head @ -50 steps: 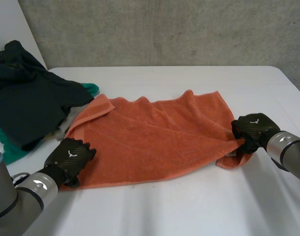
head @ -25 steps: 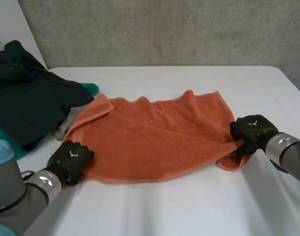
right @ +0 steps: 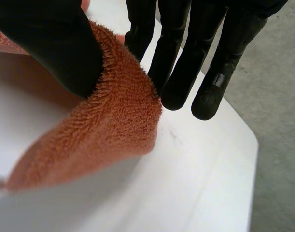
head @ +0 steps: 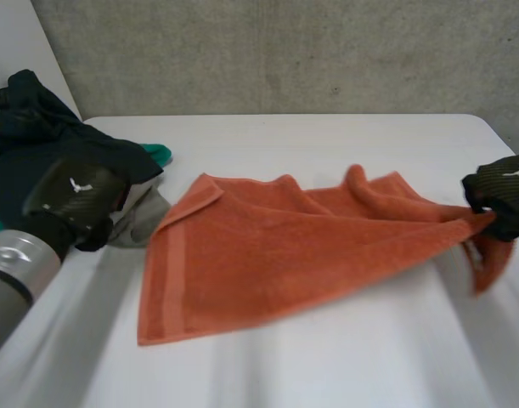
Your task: Fold the laundry.
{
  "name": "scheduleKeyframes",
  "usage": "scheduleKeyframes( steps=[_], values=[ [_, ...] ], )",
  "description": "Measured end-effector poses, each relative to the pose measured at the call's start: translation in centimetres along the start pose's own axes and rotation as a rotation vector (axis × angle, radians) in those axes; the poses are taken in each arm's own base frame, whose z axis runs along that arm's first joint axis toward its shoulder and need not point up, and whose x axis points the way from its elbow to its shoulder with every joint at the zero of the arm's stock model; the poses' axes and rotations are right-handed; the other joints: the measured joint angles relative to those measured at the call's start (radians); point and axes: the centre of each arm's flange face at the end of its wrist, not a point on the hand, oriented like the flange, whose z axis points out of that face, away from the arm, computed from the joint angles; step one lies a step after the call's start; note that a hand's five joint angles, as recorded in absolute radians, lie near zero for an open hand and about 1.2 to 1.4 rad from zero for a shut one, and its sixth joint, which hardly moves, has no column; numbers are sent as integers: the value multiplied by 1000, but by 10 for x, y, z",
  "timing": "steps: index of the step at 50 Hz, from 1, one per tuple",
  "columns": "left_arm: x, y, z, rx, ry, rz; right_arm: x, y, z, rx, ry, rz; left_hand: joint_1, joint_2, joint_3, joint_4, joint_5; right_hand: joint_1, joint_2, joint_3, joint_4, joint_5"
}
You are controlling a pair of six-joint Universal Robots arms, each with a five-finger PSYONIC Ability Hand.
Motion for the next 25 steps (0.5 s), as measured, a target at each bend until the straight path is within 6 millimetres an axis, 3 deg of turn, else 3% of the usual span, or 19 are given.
scheduleKeyframes(
  steps=[4,11,12,13,14,16,19,22,24,25],
  values=[
    [-3,-15,-11,25,5,-71,5,-5,-17,-24,-2,-47,0,0,0,1,0,0,0,0,0,0],
    [1,-7,-3,-17,36,-121,3,0,-15,-55,-37,-49,0,0,0,1,0,0,0,0,0,0],
    [16,12,7,-89,94,-141,-5,12,0,-95,-90,-23,1,-88,-71,-72,-68,4,0,0,0,0],
    [20,16,9,-106,112,-144,-8,15,3,-106,-106,-16,1,-88,-71,-72,-68,5,0,0,0,0],
    [31,24,12,-135,151,-149,-15,21,12,-123,-137,1,-132,-341,-334,-342,-330,5,0,0,0,0],
    [44,32,13,-163,192,-151,-20,25,17,-133,-157,16,-198,-442,-434,-432,-418,5,0,0,0,0],
    [75,50,9,-212,288,-148,-28,30,29,-129,-171,51,-545,-820,-800,-819,-806,5,0,0,0,1],
    [80,53,7,-218,301,-146,-29,30,31,-125,-169,57,-545,-820,-800,-819,-806,5,0,0,0,0],
    [101,66,-3,-232,357,-134,-30,30,38,-88,-143,80,-545,-820,-800,-819,-806,5,0,0,0,0],
    [101,66,-3,-232,357,-134,-30,30,38,-88,-143,80,-545,-820,-800,-819,-806,5,0,0,0,0]
  ],
)
